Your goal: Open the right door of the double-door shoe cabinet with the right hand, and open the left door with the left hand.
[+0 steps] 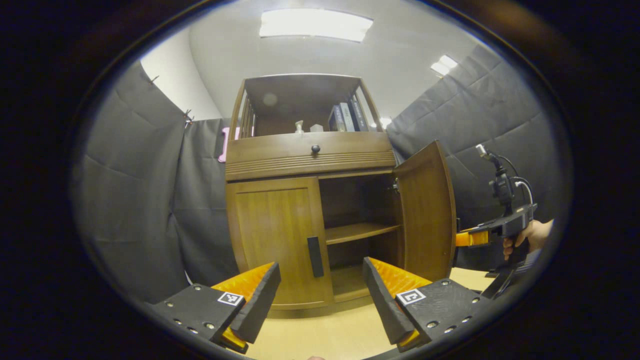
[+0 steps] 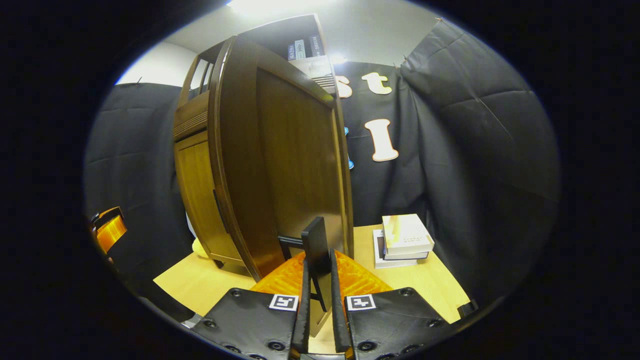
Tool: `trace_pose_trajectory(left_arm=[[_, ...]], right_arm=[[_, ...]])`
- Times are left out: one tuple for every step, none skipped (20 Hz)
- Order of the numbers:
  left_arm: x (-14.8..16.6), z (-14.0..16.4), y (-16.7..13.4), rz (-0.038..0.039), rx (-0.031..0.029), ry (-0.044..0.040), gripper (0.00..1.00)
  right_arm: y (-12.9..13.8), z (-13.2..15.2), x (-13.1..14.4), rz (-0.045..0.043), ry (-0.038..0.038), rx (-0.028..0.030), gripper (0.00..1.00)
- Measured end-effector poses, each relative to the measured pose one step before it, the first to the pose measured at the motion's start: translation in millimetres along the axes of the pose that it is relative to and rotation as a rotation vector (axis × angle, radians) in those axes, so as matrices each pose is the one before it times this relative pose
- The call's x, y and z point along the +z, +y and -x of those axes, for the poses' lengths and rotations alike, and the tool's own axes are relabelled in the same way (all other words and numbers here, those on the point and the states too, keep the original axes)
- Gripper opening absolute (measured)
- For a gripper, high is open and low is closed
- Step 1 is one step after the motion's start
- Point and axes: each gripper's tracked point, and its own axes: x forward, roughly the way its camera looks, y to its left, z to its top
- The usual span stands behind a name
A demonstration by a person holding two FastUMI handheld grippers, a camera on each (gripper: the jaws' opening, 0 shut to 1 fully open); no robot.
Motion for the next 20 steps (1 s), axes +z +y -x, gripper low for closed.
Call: trace_pose_trajectory(left_arm=[[0.94,-4.06,-2.55,-0.00301,-0.00253,0.0013,0.95],[0.38,-4.23,-4.0,-0.00239,-0.00089,0.0016,0.95],[0.45,-3.12,-2.59,-0.00058,-0.00267,0.00436,0.95],[-0.46,-2.54,0.29,0.0003,-0.00168,0.00409,0.95],[-1.97,-3.79,-0.47,0.00105,-0.00272,0.004,0.95],[-1.76,-2.7,-1.29,0.00097,-0.00389,0.00548,0.95],[-0.93,-3.03,-0.68,-0.00018,-0.00319,0.0043,0.95],[-1.25,-3.59,-0.28,-0.00159,-0.00254,0.00272,0.95],[0.08,-3.89,-1.08,-0.00291,-0.00386,0.00207,0.95],[-1.33,-2.3,-0.64,-0.00379,-0.00193,-0.00008,0.95],[-1.12,-1.74,-1.64,-0.00213,-0.00271,-0.00044,0.95],[0.21,-1.01,-1.04,-0.00122,-0.00398,-0.00412,0.95],[0.77,-3.88,-0.39,-0.00283,-0.00095,-0.00583,0.95],[-0.16,-2.98,-0.06,-0.00378,-0.00081,-0.00331,0.95],[0.59,-4.3,0.01,-0.00273,0.00153,-0.00637,0.95],[-1.08,-4.4,0.22,-0.00048,0.00102,-0.00339,0.95],[-0.76,-5.83,-0.76,-0.00003,0.00243,-0.00438,0.95],[-2.43,-4.81,1.14,0.00166,0.00467,-0.00347,0.95],[-1.58,-5.63,1.7,0.00415,0.00882,-0.00073,0.95],[-2.33,-4.19,4.43,0.01138,0.01118,-0.00071,0.95]], right_arm=[[-3.92,0.33,0.68,0.00522,-0.00272,-0.00738,0.21],[-5.56,0.33,0.67,0.00511,-0.00449,-0.00749,0.17],[-6.81,0.75,-1.06,0.00145,-0.00204,-0.00814,0.21],[-5.41,-0.62,0.72,-0.0033,-0.00388,-0.00899,0.14],[-6.57,1.18,-0.14,-0.00676,-0.00158,-0.00678,0.16],[-3.83,2.31,1.68,-0.00919,-0.00192,-0.00127,0.05],[-5.42,2.0,2.08,-0.00438,-0.00761,-0.00562,0.15],[-6.14,2.28,1.45,0.00152,-0.00546,-0.01075,0.15],[-7.38,1.39,-0.44,0.00135,-0.00343,-0.01588,0.15],[-6.76,2.82,1.84,-0.00199,-0.00433,-0.01583,0.15],[-4.61,3.56,-0.6,-0.0053,-0.00101,-0.0107,0.15],[-2.91,2.16,1.21,-0.00517,-0.00147,-0.00695,0.15],[-3.87,4.07,-0.35,-0.00109,-0.00234,-0.01162,0.15],[-2.41,2.71,1.32,0.00036,-0.00352,-0.0082,0.15],[-0.96,4.82,1.16,-0.00329,-0.007,-0.00473,0.15],[0.73,5.24,5.39,-0.00381,-0.01872,-0.00537,0.15],[-0.47,5.75,4.29,-0.00066,-0.01507,-0.00756,0.15],[-1.66,5.63,4.6,0.00524,-0.01439,-0.01452,0.15],[-1.63,7.27,4.15,0.00905,-0.01185,-0.01564,0.15],[-2.52,7.61,5.94,0.00994,-0.01384,-0.01885,0.15]])
